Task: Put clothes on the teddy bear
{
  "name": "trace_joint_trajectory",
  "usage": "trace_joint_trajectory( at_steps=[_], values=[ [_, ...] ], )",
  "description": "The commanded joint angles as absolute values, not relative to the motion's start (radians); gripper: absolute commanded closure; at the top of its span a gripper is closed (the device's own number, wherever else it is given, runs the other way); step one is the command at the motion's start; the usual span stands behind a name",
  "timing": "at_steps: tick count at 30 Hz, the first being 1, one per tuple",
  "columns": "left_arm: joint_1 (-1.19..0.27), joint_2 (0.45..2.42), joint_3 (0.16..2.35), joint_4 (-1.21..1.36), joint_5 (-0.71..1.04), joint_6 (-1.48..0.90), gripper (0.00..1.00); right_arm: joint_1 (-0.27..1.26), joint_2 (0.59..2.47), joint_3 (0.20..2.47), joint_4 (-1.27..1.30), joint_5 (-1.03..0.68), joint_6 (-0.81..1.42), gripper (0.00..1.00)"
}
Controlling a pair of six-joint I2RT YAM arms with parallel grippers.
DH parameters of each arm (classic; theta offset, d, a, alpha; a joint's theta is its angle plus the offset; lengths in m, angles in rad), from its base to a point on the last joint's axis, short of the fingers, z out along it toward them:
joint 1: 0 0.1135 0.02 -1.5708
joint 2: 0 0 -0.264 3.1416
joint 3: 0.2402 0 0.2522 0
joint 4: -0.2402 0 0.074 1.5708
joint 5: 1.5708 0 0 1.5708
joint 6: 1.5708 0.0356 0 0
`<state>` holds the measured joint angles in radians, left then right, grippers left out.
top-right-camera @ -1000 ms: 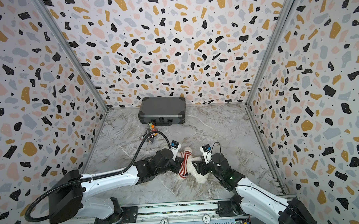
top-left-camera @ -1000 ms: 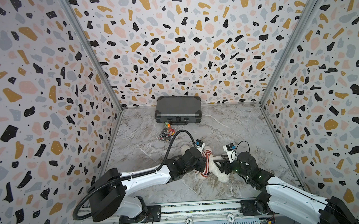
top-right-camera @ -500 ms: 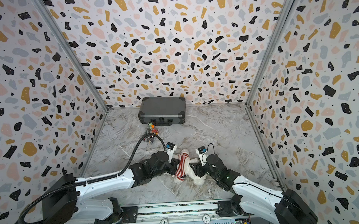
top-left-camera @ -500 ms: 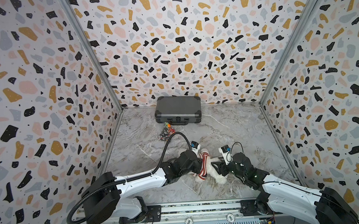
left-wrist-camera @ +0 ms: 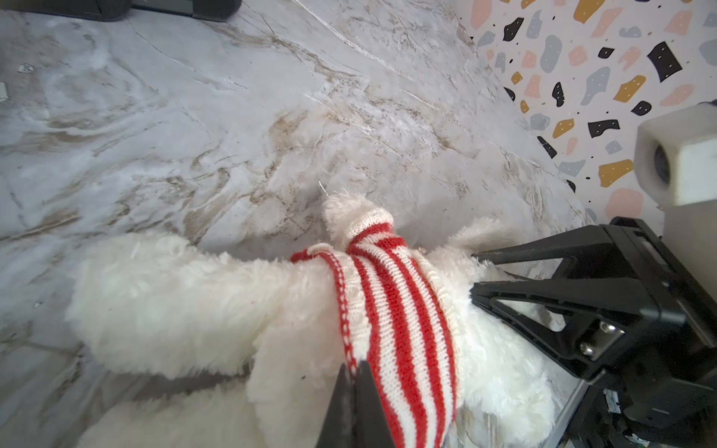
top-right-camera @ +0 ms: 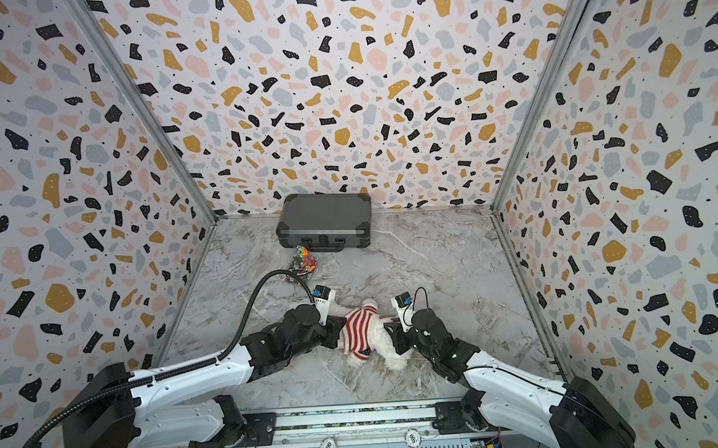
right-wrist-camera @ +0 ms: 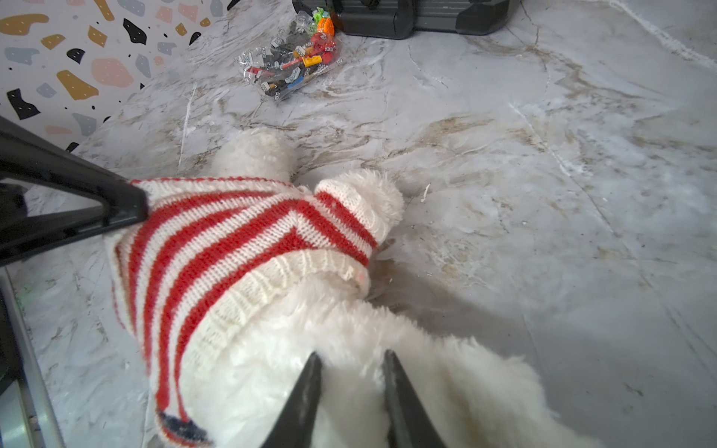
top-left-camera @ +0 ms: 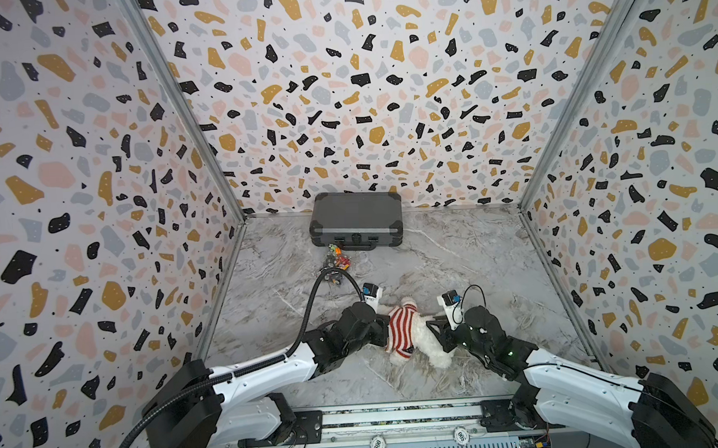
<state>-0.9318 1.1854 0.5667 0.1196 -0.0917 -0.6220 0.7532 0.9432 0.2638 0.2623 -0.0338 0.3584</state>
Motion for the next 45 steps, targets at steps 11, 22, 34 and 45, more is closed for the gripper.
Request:
trace_joint_trajectory(
  at_steps=[11,22,34,45],
  values=[
    [-0.909,1.159,0.543,0.172,-0.069,-0.62,1.0,0.76,0.942,0.272,0.226,-0.024,0.348,0.96],
    [-0.91,1.124,0.518,0.123,-0.041,-0.6,0.8,0.761,0.918,0.263,0.233,-0.031,0.342,1.0],
    [-1.022,1.061,0.422,0.162,-0.04,-0.656,0.71,0.761,0.899,0.254,0.241,-0.035,0.34,1.0],
    [-1.031,1.164,0.447,0.239,-0.005,-0.648,0.82,0.761,0.905,0.261,0.24,-0.031,0.338,1.0]
  ],
)
